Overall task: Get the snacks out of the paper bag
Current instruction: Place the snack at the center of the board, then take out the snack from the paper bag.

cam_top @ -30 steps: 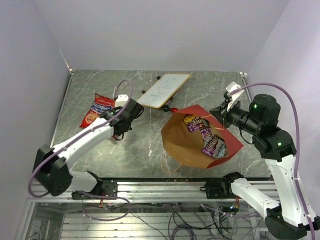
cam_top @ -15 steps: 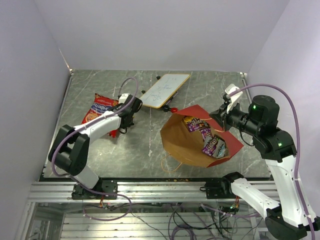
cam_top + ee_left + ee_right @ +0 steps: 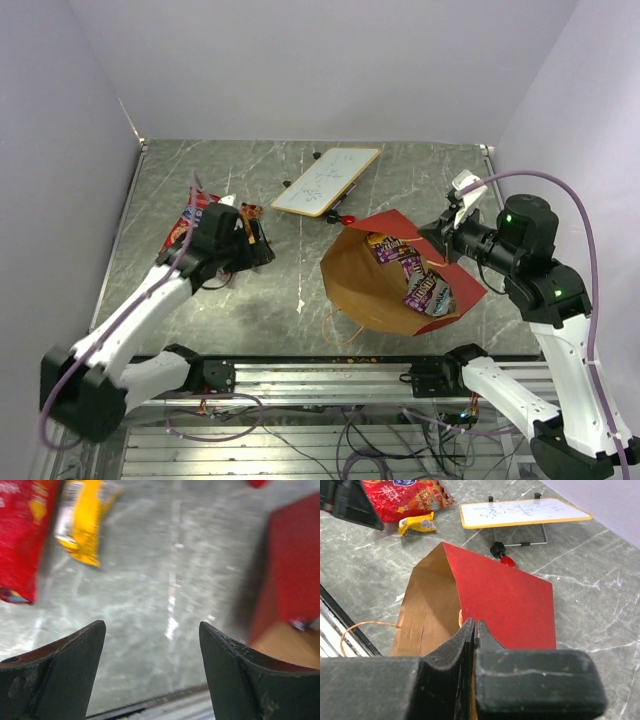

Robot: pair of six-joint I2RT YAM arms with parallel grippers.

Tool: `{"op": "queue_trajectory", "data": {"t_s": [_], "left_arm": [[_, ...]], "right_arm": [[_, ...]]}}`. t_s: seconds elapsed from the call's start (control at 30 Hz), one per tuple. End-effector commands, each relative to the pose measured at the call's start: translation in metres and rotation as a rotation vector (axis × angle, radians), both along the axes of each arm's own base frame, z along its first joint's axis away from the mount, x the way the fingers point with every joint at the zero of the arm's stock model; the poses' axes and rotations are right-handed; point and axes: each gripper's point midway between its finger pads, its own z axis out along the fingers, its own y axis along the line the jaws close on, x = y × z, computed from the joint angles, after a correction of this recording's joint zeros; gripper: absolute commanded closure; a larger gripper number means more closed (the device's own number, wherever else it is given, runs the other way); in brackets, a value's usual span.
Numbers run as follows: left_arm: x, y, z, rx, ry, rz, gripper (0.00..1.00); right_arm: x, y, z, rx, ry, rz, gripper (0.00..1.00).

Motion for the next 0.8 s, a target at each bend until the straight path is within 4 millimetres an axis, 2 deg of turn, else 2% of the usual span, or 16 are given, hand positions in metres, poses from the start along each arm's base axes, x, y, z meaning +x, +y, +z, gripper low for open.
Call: {"op": "queue_trajectory", "data": {"t_s": [0.0,0.07,0.2,0.27,0.33,0.53,0.77], "left_arm": [[-0.051,-0.044,0.042,-0.322,-0.028,-0.165,0.15],[-0.059,-0.060,0.071,-0.403,-0.138,-0.239,0.14],[-0.073,-0.091,0.128,-0.472,-0.390,-0.364,0.17],[-0.081,-0.109,0.147,-0.499,-0.500,-0.436,0.18],[-0.086,-0.127,0.154,-0.509,-0.583,-0.497,0.19],[-0.092,-0.192,0.147,-0.379,-0.771,-0.691,0.30],[-0.087,-0.254,0.102,-0.324,-0.898,-0.704,0.40]], "right_arm": [[0.001,0.000,0.005,0.033,-0.027,-0.020,1.00],[0.002,0.000,0.003,0.034,-0.024,-0.019,1.00],[0.005,0.004,0.001,0.034,-0.003,-0.004,1.00],[0.007,0.005,0.000,0.037,0.004,-0.004,1.00],[0.008,0.007,0.003,0.047,0.007,0.000,1.00],[0.006,0.010,0.005,0.072,0.007,0.009,1.00],[0.010,0.010,0.015,0.112,-0.033,-0.017,1.00]]}}
